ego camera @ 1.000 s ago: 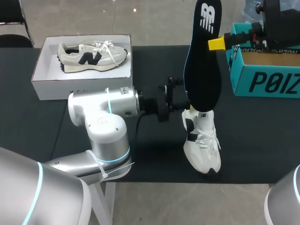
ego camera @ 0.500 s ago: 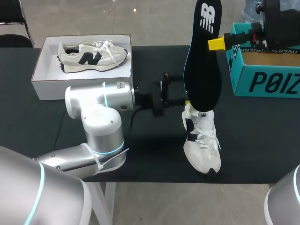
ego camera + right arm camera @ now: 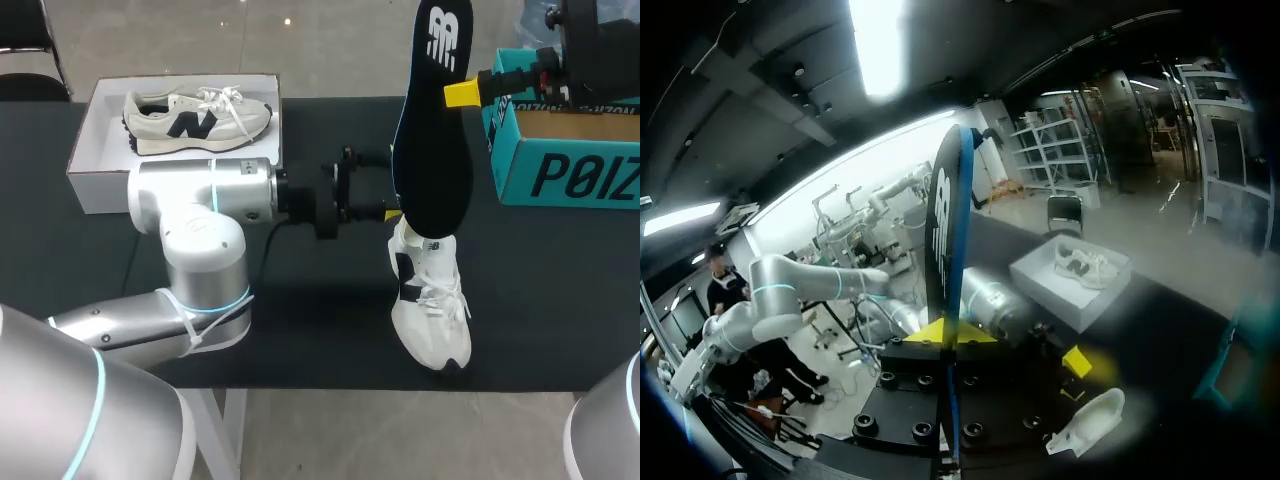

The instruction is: Take the shoe out of the shoebox, open the shoe tongue, remove and reinsert the insole, then place the shoe into the shoebox

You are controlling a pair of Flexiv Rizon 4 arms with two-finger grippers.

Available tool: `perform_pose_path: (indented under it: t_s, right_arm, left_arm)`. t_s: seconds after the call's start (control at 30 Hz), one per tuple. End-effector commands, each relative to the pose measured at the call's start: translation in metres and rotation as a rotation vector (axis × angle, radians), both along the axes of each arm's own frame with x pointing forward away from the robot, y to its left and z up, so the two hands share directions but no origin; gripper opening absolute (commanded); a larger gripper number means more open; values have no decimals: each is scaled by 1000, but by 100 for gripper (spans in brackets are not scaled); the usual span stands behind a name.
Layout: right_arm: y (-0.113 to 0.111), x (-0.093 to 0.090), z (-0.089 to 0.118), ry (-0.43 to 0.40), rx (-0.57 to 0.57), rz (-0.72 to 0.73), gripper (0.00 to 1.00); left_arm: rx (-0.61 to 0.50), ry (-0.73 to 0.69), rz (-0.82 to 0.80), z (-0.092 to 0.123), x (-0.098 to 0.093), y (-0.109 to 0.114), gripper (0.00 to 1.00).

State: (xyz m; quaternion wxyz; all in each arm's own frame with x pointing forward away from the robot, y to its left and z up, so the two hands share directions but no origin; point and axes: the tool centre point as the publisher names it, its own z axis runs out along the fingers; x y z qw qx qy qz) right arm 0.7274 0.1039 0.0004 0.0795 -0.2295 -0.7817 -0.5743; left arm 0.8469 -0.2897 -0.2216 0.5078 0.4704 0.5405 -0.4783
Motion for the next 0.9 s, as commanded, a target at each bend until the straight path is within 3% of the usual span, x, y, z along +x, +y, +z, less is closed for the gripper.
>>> perform_pose_path:
  t_s: [0.03, 0.1, 0.37, 0.67, 0.9]
  right_arm:
    - [2, 3, 0, 2, -2, 2, 0]
    - [2, 3, 0, 2, -2, 2, 0]
    - [-48, -9, -23, 66, -3, -54, 0]
    - [-106, -10, -70, 174, 13, -106, 0]
    - [-131, 3, -112, 272, 32, -126, 0]
  left_arm:
    - [-2, -2, 0, -1, 0, 0, 100]
    - [-2, -2, 0, -1, 0, 0, 100]
    - [-2, -2, 0, -1, 0, 0, 100]
    - [-2, -2, 0, -1, 0, 0, 100]
    - [-2, -2, 0, -1, 0, 0, 100]
